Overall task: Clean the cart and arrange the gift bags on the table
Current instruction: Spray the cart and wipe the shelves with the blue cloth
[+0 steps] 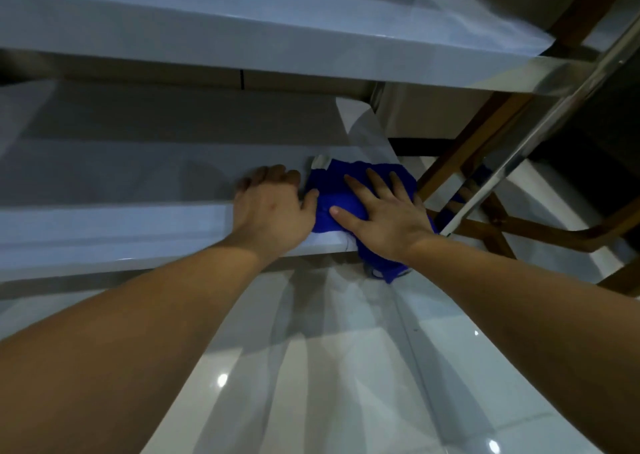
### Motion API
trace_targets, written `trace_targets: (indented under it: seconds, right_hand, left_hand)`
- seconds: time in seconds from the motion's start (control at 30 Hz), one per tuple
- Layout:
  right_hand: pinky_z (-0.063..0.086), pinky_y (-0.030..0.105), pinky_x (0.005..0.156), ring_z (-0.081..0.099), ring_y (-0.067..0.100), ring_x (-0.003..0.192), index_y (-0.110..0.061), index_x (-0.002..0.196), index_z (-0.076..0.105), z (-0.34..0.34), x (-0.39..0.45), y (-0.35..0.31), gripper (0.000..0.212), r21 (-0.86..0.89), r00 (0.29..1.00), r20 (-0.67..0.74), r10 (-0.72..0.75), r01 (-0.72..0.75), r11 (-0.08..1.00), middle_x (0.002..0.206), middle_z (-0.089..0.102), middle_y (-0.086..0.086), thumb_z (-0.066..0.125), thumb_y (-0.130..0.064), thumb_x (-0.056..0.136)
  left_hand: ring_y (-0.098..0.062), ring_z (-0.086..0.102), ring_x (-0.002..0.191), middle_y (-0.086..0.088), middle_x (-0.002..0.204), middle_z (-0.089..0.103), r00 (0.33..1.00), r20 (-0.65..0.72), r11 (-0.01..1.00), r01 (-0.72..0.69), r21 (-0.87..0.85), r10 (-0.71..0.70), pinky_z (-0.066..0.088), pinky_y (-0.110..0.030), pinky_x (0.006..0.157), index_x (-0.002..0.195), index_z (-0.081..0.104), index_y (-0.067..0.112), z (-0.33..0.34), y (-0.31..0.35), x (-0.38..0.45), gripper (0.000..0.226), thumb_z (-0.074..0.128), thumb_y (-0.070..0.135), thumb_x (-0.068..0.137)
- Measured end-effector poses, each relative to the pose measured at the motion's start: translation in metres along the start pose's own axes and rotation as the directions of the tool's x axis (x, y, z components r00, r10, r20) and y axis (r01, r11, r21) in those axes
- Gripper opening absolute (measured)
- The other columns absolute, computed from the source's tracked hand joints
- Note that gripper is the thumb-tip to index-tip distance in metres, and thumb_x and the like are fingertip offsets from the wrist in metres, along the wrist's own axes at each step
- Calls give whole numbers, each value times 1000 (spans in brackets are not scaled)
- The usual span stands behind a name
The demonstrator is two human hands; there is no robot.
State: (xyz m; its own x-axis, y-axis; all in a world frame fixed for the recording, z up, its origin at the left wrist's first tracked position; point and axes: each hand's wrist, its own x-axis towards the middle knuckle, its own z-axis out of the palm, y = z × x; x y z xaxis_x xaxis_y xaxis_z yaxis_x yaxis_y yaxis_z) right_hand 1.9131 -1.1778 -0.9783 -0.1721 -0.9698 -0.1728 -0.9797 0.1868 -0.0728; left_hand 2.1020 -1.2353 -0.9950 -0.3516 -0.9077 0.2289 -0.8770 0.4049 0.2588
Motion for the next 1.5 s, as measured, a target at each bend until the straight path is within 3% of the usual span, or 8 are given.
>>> trace_targets:
  seconds: [0.13, 0.23, 0.53, 0.93, 1.07, 1.2, 1.33, 1.5]
  right_hand:
    - [8, 63, 120, -8, 29, 155, -51, 156, 0, 1, 35, 0, 81, 2, 1000, -26, -7, 7, 1000, 169, -3, -10, 17, -88, 86]
    - [7, 62, 120, -7, 29, 155, -50, 156, 1, 2, 64, -2, 82, 15, 998, -57, 13, -12, 1000, 169, -2, -11, 20, -87, 86]
    - [12, 64, 118, -4, 30, 155, -46, 158, 4, -15, 158, -2, 82, 20, 992, -116, 38, -36, 999, 169, 0, -9, 20, -86, 88]
    - [11, 65, 119, -4, 31, 155, -47, 158, 9, -34, 245, -7, 87, 76, 988, -132, 82, -72, 995, 169, 1, -7, 19, -91, 84]
    - [11, 62, 120, -6, 30, 155, -46, 158, 9, -38, 246, -10, 84, 92, 987, -134, 94, -82, 992, 169, 0, -8, 20, -88, 86]
    - [5, 48, 123, -9, 27, 154, -34, 161, 7, -39, 227, -11, 76, 319, 993, -108, 37, 0, 948, 169, -3, -3, 34, -69, 99]
    - [3, 66, 119, -8, 34, 154, -38, 161, 5, -32, 218, -11, 85, 98, 994, -98, 46, -36, 995, 170, -3, -3, 21, -83, 91]
    - [8, 66, 118, -6, 36, 154, -40, 160, 1, -20, 168, -20, 82, 58, 995, -89, 33, -28, 998, 169, -5, -2, 21, -81, 91]
  left_hand:
    - [-29, 51, 126, -6, 133, 60, 999, 46, 998, 8, 56, -11, 36, -42, 103, 131, 62, 18, 5, -14, 7, 58, 33, 57, 98]
    - [-36, 57, 113, -13, 121, 64, 998, 6, 996, -69, 63, 68, 41, -46, 95, 122, 66, 10, 13, -21, 10, 70, 28, 60, 89]
    - [-36, 62, 97, -14, 103, 67, 974, -166, 986, -142, 86, 155, 47, -48, 90, 104, 70, 6, 28, -28, 6, 52, 45, 50, 95]
    - [-38, 61, 105, -14, 111, 68, 994, -61, 990, -81, 112, 89, 45, -51, 97, 110, 68, 8, 22, -21, 8, 59, 37, 56, 95]
    - [-38, 63, 107, -15, 113, 69, 994, -63, 990, -79, 114, 87, 47, -51, 97, 110, 69, 6, 20, -20, 8, 58, 40, 53, 93]
    - [-38, 63, 108, -15, 112, 70, 995, -65, 993, -68, 96, 75, 46, -51, 97, 108, 70, 6, 20, -20, 7, 51, 43, 46, 93]
    - [-34, 63, 107, -14, 113, 70, 994, -74, 993, -75, 86, 81, 47, -48, 96, 106, 71, 7, 22, -22, 7, 40, 49, 36, 90]
    - [-33, 63, 98, -13, 105, 70, 991, -94, 992, -90, 94, 99, 47, -44, 90, 101, 72, 7, 20, -21, 6, 36, 49, 28, 83]
